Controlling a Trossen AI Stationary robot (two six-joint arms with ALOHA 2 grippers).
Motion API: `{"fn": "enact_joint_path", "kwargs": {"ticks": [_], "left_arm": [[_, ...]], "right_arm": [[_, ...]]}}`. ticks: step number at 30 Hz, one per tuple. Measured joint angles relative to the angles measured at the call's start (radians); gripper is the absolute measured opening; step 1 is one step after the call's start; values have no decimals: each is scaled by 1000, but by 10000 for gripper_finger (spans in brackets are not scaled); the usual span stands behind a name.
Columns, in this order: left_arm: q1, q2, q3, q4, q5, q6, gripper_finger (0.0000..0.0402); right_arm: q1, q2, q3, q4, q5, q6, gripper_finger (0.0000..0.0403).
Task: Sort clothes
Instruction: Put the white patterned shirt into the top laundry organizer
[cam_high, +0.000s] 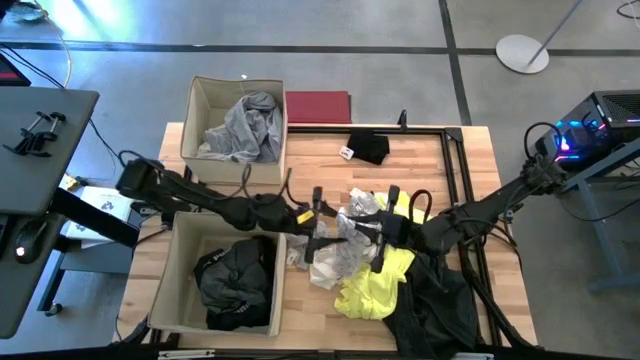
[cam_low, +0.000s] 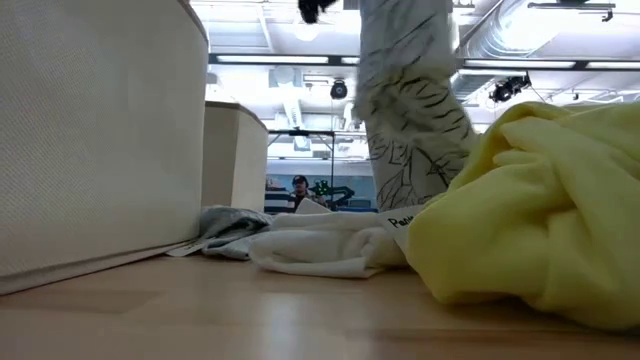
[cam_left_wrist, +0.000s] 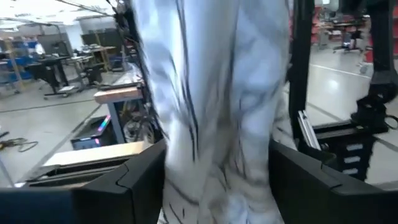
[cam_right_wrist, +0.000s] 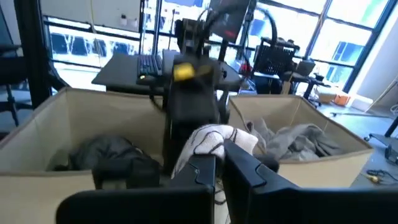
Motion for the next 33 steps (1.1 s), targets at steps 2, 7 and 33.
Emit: {"fn": "enact_joint_path", "kwargs": {"ticks": [2,7,33], "left_arm": [[0,34,0,22,14,-11,238],[0,87,0,42,34,-66,186],[-160,-379,0,-142,-268,417,1]], "right_arm": [[0,0,0,22,0,-25,1],[0,0,0,60,-1,-53,1],[111,-37,0,-432,207,387,186]]}}
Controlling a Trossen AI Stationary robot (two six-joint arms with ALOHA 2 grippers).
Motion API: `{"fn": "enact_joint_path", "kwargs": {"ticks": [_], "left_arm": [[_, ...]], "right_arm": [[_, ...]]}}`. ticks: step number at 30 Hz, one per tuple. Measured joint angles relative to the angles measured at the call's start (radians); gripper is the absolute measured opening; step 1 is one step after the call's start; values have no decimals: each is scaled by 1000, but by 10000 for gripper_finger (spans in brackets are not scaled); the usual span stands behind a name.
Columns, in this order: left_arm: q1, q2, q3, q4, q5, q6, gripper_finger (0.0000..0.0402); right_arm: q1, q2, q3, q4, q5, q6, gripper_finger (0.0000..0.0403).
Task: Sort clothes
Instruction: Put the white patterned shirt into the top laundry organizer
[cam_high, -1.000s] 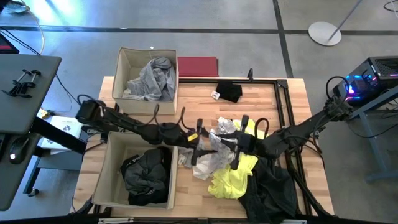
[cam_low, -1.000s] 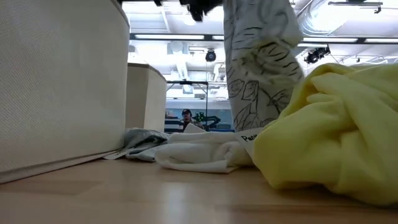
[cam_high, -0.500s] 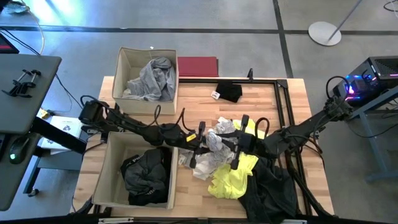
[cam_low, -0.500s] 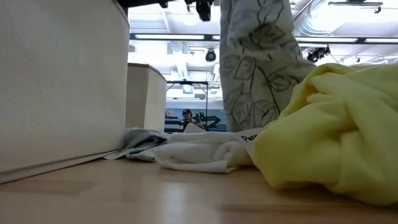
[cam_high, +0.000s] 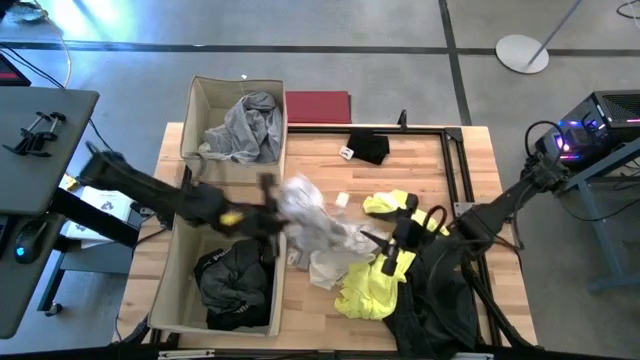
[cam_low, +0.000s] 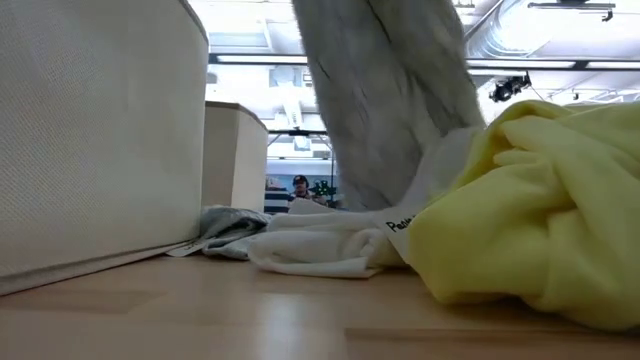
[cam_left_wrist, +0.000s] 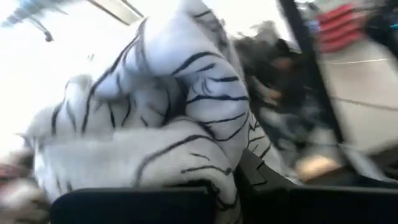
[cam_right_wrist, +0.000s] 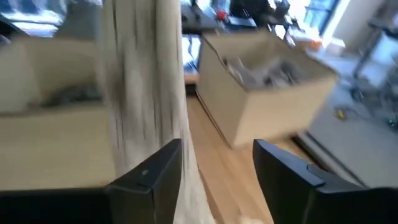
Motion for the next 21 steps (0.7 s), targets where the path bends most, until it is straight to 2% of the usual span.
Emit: {"fn": "enact_joint_path", "kwargs": {"ticks": [4,7,10,13,18,21], "left_arm": [[26,-139,29,-2,-123,174,1],[96,-197,100,-23,-130,246,1],[196,-211,204,-81,-85,280,1],[319,-184,335,-196,14,266,1],[512,-68,554,-331,201,266,0],[596,21,681,-381,214,375,0]], "right_arm": [[26,4,0,-197,42,238,188],[42,9,-34,-250,81,357,188],[47,9,-85,-245,120,416,188],[47,9,-141,-232,124,478,188],[40,9,-226,-167,135,539,188],[40,9,-263,-100,138,537,188]]}}
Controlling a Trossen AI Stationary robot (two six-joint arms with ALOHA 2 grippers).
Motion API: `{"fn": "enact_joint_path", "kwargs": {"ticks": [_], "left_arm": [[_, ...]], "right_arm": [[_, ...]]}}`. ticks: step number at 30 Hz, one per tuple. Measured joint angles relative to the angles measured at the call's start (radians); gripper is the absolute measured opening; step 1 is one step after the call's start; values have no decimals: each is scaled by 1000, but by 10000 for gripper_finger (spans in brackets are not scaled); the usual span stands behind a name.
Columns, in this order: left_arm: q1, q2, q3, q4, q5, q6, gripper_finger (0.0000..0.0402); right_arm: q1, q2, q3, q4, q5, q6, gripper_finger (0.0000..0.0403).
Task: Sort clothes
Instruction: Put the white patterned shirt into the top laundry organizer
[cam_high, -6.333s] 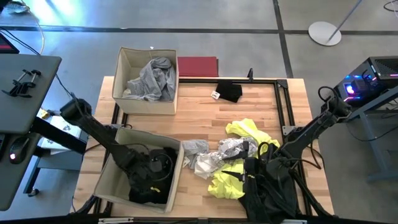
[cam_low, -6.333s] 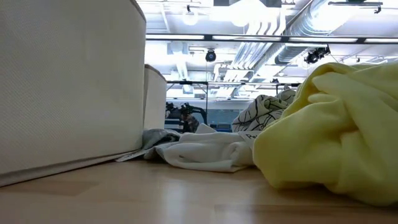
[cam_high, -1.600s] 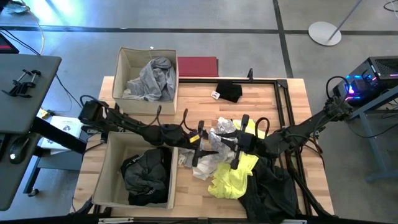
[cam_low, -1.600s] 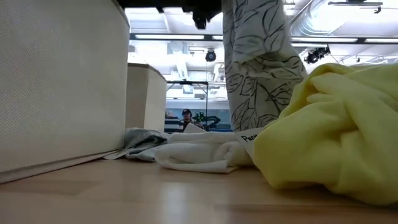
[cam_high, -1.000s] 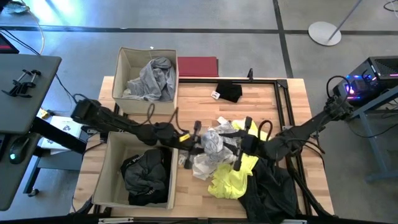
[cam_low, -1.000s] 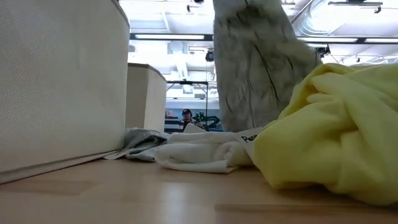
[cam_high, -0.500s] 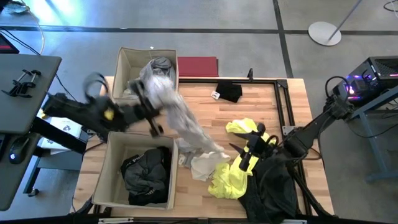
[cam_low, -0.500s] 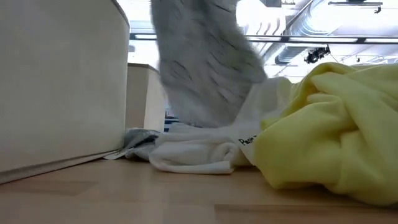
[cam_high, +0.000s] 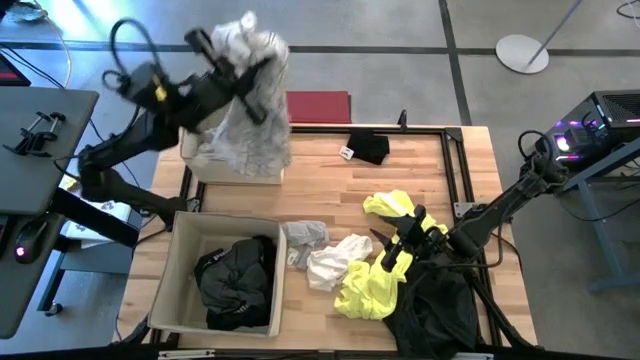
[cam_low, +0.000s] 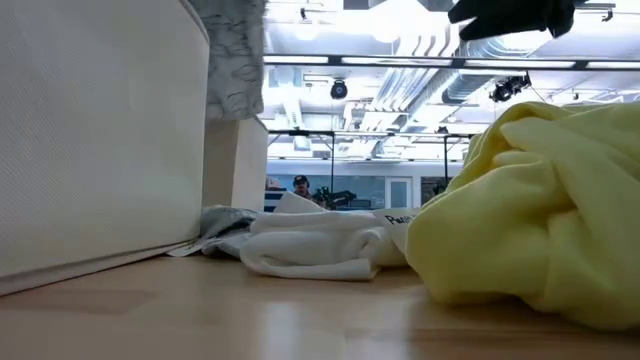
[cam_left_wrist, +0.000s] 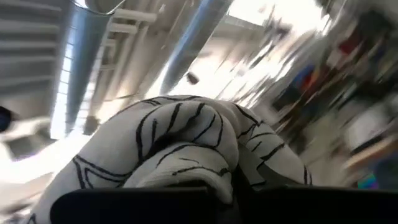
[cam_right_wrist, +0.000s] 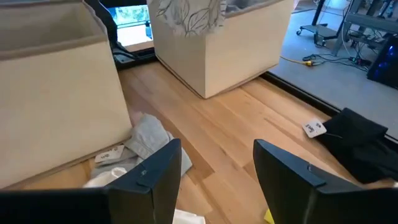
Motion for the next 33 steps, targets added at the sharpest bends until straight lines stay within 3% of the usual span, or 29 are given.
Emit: {"fn": "enact_joint_path", "kwargs": {"ticks": [5,10,13,27,33], "left_arm": [[122,119,190,-53,-160,283,0],[234,167,278,-96,-377,477,0],[274,160,282,-166,-433,480,0],[283,81,281,-571,-454,282,0],[299,7,281,-545,-661,363,0]], "right_arm": [[1,0,-36,47,0,1,188],[1,0,-46,74,-7,1,188],[0,0,-46,83,-8,0,188],[0,0,-46,99,-8,-7,188],[0,0,-46,104,-8,-8,188]]}}
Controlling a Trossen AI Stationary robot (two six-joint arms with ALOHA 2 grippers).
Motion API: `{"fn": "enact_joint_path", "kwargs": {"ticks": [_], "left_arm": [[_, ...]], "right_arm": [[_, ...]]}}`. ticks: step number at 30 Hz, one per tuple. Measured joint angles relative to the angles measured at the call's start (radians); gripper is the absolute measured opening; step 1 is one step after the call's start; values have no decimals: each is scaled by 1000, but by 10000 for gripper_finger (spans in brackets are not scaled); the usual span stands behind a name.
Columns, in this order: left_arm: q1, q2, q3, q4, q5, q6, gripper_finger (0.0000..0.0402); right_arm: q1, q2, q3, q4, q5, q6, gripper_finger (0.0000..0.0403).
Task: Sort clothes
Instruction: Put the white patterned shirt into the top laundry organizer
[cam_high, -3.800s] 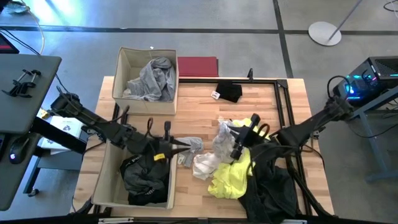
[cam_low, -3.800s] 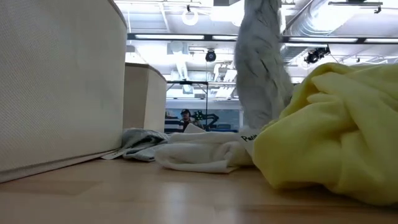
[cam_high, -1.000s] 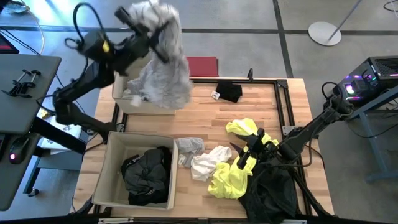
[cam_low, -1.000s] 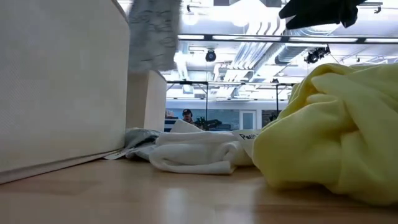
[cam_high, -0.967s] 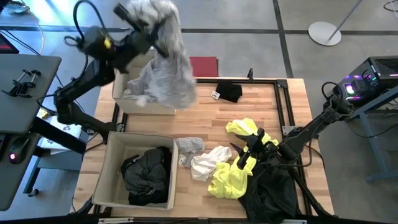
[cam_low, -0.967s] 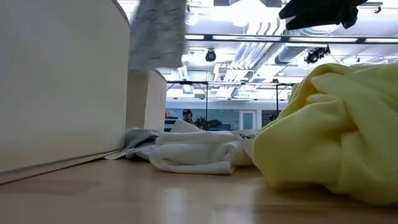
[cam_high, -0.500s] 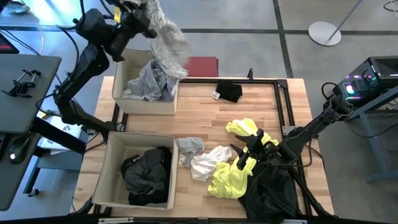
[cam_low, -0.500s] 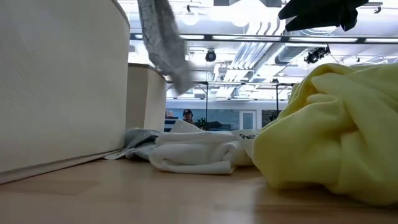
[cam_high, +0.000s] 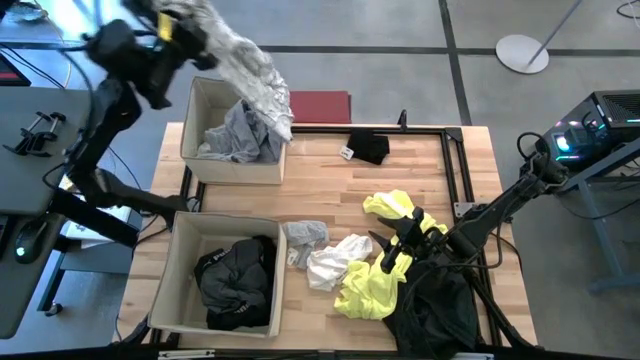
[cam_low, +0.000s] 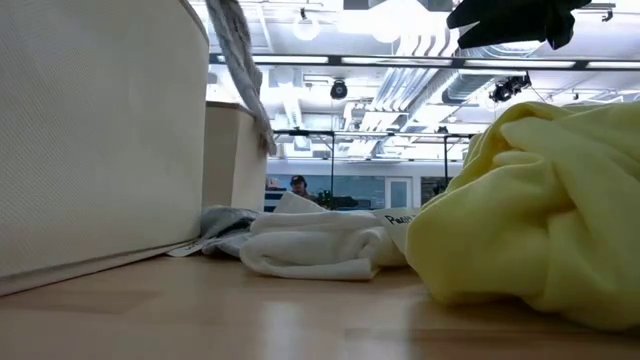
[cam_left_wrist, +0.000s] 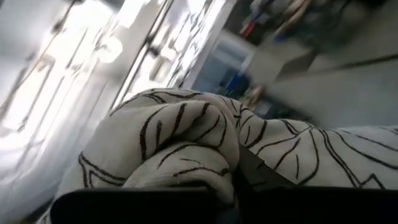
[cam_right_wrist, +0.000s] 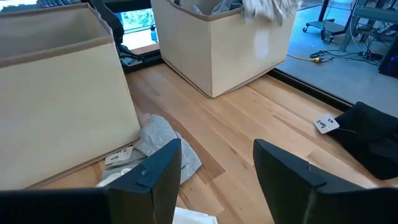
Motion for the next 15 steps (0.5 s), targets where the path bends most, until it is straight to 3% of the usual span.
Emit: {"fn": "enact_joint_path", "kwargs": {"ticks": [4,8,15], "left_arm": [[43,-46,0,0,-77,-4,0],[97,-68,0,-99,-49,-142,0],[183,-37,-31,-383,288,-459,0]], "right_arm": [[0,0,0,7,0,0,188],[0,0,0,23,0,-2,188],[0,0,0,30,-1,-19,188]]}}
